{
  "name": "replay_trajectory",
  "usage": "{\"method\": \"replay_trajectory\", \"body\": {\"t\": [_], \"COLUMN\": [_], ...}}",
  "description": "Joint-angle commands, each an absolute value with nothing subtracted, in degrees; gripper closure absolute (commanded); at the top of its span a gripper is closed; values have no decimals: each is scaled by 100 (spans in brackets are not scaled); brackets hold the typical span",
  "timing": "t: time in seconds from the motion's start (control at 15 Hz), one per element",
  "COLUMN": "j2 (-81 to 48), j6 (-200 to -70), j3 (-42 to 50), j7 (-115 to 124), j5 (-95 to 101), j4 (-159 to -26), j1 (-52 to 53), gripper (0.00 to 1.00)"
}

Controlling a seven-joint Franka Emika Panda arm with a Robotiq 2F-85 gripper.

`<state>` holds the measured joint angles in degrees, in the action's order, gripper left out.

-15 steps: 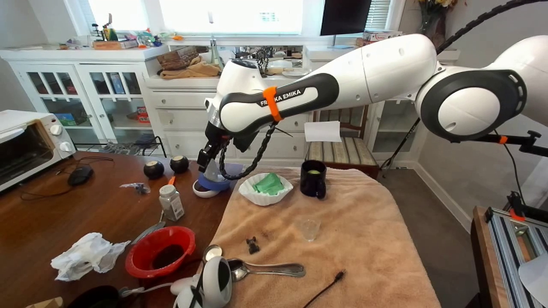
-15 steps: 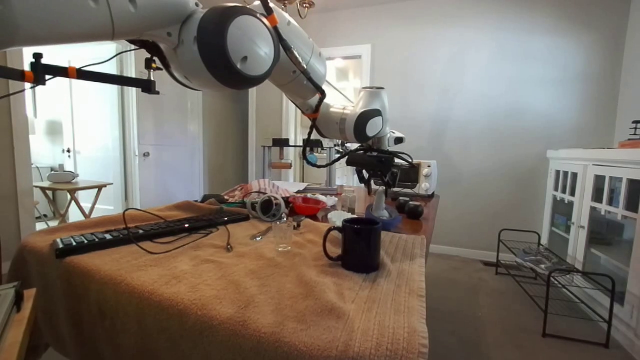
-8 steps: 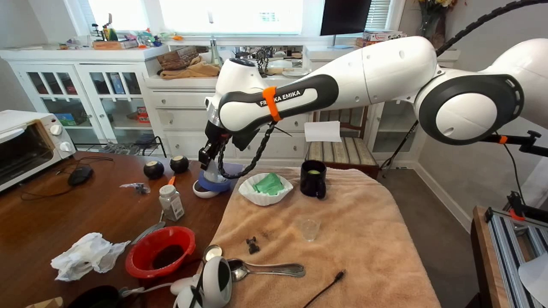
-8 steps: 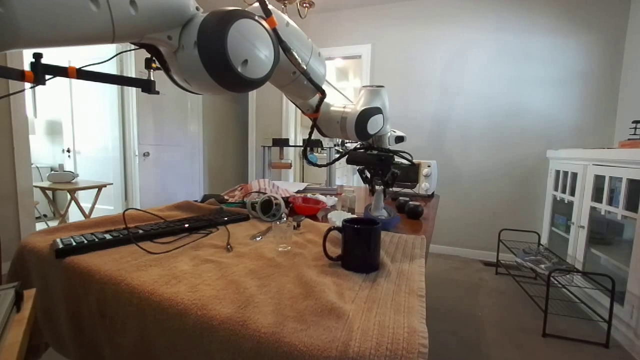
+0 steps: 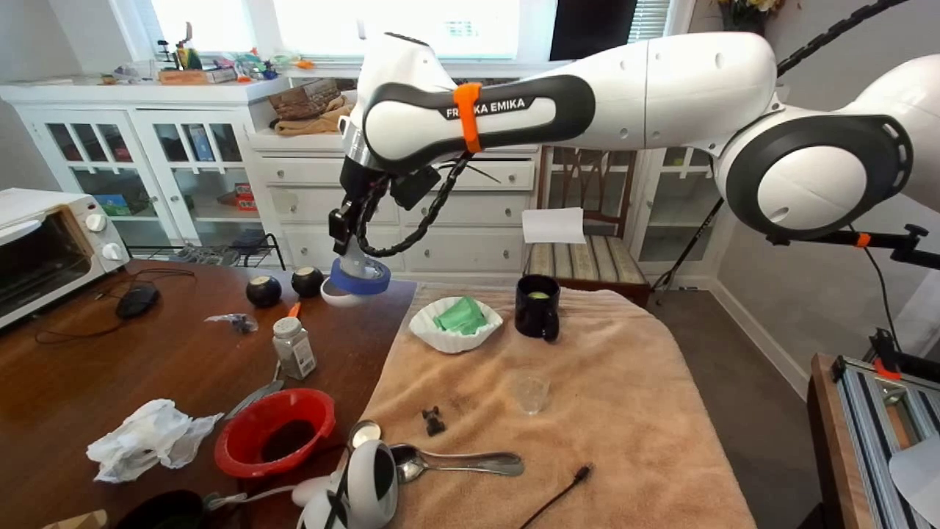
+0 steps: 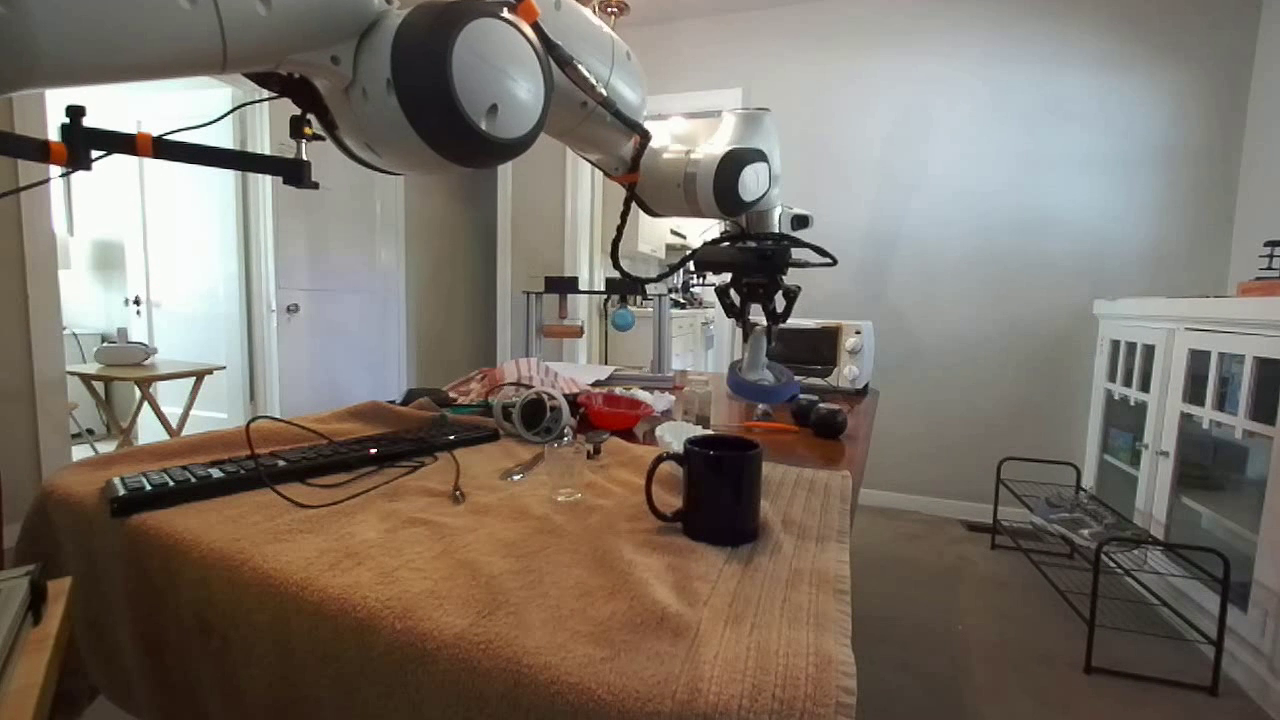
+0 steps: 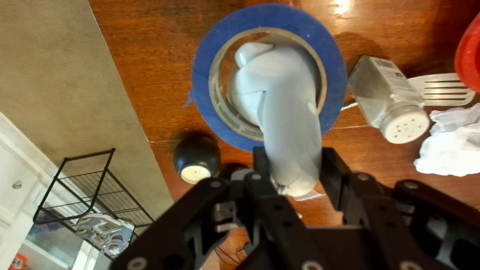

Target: Move the controller forward

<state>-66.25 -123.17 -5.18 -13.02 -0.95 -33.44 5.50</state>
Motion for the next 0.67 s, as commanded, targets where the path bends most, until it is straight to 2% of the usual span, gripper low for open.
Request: {"method": "replay_trajectory", "body": {"t": [0.0,0.2,0.33,0.4,0.6], "j2": [-6375,-6105,-6182,-6138,-6159], "j6": [-11365,-10869,-11098,-11082,-11084], "j3": [-681,-713,-691,-692,-688], "j7": [-1599,-1807,-1696,-1691,-1690], "j5": [-110,-34,-95,-95,-95], "j4": [-3140,-3185,-3189,-3189,-3206], "j1": [674,859,841,881,863], "gripper": [86,86,86,61,61]}}
